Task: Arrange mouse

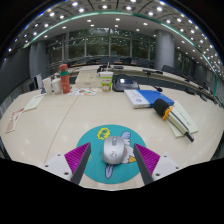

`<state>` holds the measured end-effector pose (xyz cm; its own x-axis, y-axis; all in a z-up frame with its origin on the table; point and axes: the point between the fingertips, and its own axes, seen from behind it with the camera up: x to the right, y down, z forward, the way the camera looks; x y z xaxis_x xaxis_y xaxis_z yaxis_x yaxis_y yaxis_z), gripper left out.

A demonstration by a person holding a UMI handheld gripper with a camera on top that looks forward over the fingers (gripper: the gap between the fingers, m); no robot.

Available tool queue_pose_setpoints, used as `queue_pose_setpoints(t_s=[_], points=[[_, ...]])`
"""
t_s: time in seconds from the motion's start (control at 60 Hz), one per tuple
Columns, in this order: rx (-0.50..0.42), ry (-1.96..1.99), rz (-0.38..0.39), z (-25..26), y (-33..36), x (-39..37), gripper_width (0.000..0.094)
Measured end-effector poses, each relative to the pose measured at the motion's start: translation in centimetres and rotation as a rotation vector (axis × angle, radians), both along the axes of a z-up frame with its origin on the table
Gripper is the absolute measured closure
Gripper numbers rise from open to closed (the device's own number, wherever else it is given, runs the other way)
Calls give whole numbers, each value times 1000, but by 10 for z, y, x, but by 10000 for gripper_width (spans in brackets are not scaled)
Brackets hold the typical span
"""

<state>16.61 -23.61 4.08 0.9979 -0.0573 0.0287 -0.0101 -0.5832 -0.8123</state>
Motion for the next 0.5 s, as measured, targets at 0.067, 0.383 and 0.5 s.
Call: queue_pose_setpoints(t_s=[0.067,0.383,0.5], points=[[27,-24,-8,26,-19,-2,68],[93,-66,-50,129,-172,-35,77],[93,-65,-54,145,-228,-51,77]])
